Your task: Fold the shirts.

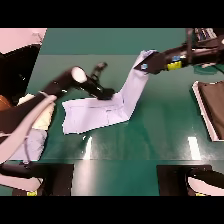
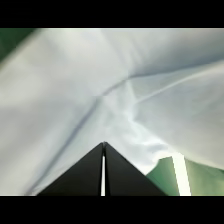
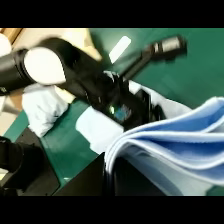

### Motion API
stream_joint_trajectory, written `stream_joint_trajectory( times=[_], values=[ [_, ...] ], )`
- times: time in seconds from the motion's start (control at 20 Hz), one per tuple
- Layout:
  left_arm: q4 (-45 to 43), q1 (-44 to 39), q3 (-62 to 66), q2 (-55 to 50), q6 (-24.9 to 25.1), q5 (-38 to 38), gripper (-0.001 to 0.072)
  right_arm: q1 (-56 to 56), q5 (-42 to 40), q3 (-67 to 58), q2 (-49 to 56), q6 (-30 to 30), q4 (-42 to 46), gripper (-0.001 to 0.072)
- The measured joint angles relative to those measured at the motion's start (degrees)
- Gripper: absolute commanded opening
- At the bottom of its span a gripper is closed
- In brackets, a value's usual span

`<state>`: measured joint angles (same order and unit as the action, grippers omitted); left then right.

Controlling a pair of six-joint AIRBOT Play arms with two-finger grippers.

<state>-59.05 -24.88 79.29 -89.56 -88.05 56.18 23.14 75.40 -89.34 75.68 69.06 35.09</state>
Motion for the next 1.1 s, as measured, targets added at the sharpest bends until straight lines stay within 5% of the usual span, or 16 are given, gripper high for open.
stream_joint_trajectory(
  times=[0.25, 0.3, 0.35, 0.4, 0.55, 0.95, 1.0, 1.1],
  values=[
    [-11.0, 13.7, 0.0, 14.8, 0.1, 3.1, 0.0025, 14.5, -7.9, -1.4, 8.0, -3.4, -4.3, 0.0019],
    [-13.0, 16.5, 0.0, 17.6, 0.1, 3.4, 0.0025, 17.7, -9.8, -2.8, 10.7, -4.2, -4.9, 0.0099],
    [-14.3, 18.9, 0.0, 19.7, 0.2, 3.9, 0.0025, 20.9, -11.3, -4.9, 13.9, -5.2, -5.6, 0.0399],
    [-15.4, 21.3, 0.0, 21.7, 0.2, 4.2, 0.0025, 23.8, -12.6, -7.3, 17.1, -6.2, -5.9, 0.0605],
    [-17.6, 27.5, 0.0, 25.4, 0.2, 5.8, 0.0025, 29.1, -12.2, -14.3, 25.5, -7.2, -6.0, 0.0409],
    [-18.5, 32.1, 0.0, 27.6, 1.3, 10.0, 0.0025, 20.4, -3.6, -6.9, 24.6, -0.4, 4.9, 0.0409],
    [-18.5, 32.2, 0.0, 27.6, 1.4, 10.1, 0.0025, 17.6, -3.7, -3.0, 22.8, 0.5, 5.9, 0.0414],
    [-18.3, 32.4, 0.0, 27.7, 1.4, 10.4, 0.0025, 12.0, -4.5, 4.3, 19.4, 1.5, 7.0, 0.0663]
  ],
)
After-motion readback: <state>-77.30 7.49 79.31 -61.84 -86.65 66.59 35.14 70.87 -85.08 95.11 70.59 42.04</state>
